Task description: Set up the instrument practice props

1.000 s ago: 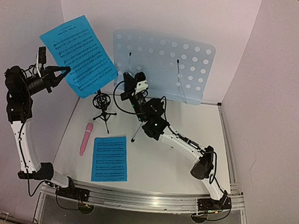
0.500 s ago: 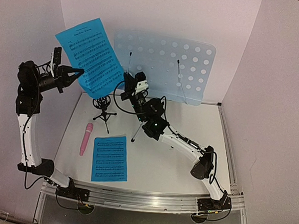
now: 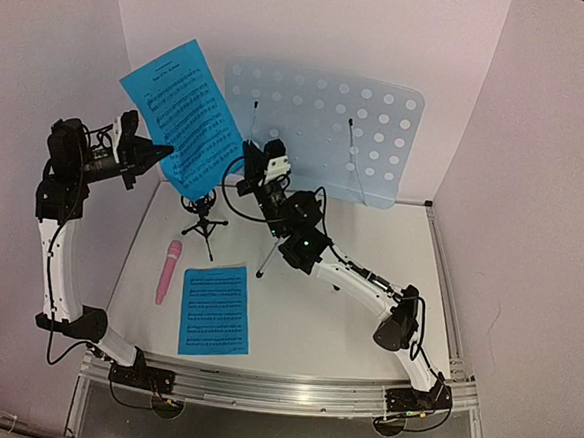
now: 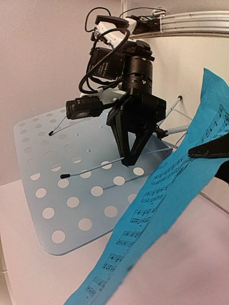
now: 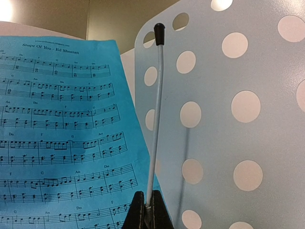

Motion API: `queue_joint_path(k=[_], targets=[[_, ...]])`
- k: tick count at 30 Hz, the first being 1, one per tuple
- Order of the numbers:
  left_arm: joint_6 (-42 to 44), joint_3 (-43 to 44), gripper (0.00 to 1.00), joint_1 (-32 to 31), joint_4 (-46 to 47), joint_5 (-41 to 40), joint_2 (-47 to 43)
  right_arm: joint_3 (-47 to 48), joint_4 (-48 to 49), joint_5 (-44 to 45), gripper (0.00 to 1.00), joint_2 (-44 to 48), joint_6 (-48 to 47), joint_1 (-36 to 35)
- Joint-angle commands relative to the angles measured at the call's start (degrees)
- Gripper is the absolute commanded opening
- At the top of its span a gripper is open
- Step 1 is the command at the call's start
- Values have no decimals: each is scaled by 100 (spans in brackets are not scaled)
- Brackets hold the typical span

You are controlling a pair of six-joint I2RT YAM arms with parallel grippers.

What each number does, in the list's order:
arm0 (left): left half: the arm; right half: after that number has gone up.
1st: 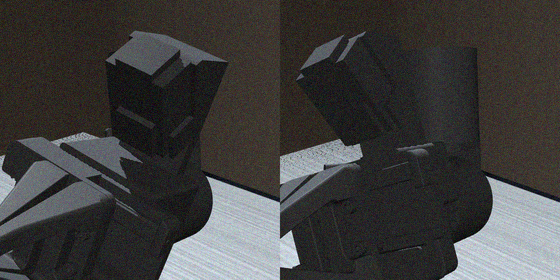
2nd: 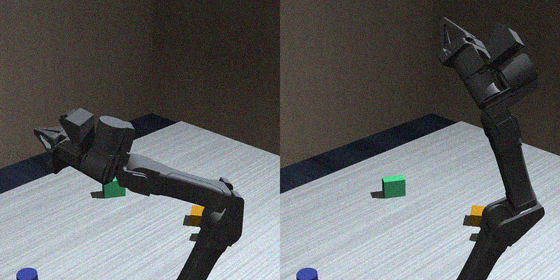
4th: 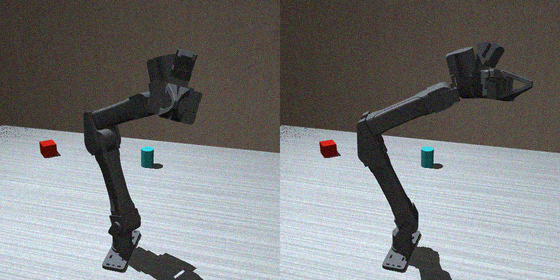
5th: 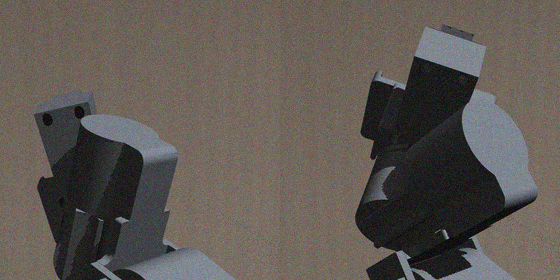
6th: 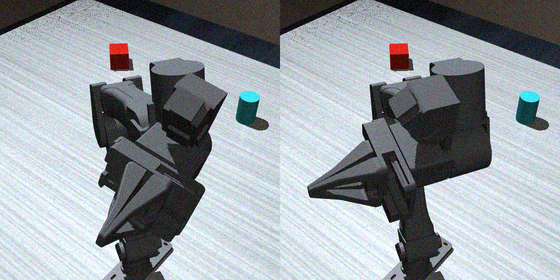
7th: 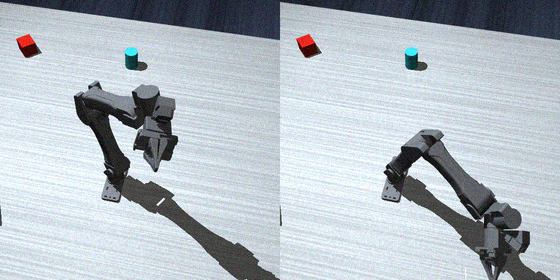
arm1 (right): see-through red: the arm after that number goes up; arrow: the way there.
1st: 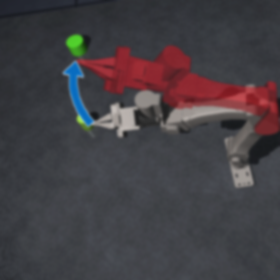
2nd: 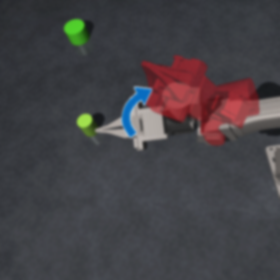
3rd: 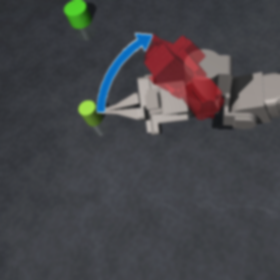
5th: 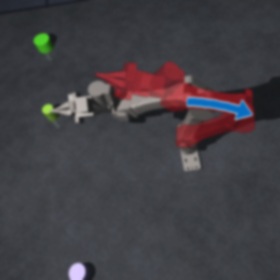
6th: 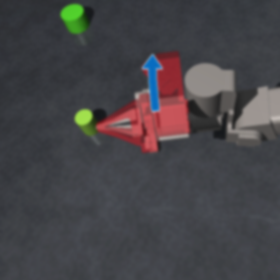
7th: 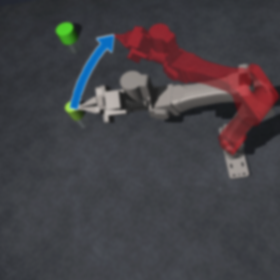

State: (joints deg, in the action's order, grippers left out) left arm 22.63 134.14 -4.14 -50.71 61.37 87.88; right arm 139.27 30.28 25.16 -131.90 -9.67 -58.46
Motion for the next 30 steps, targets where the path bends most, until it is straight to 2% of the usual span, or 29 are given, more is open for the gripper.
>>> queue_joint_path(k=[1,7,12,18,26,30], targets=[[1113,-57,0,-14,-90,236,-154,13,102,-254,0,373,-52,-92],[1779,-428,0,-15,-326,427,-402,-1,103,-253,0,383,-52,-91],[1839,-808,0,-13,-137,492,-646,-9,105,-237,0,376,-52,-92],[738,-944,0,-12,978,557,-496,7,93,-246,0,378,-51,-91],[-661,-167,0,-55,1646,774,434,-127,79,-214,0,495,-75,-92],[-1497,-710,0,-53,2271,621,343,-131,81,-156,0,525,-84,-91]])
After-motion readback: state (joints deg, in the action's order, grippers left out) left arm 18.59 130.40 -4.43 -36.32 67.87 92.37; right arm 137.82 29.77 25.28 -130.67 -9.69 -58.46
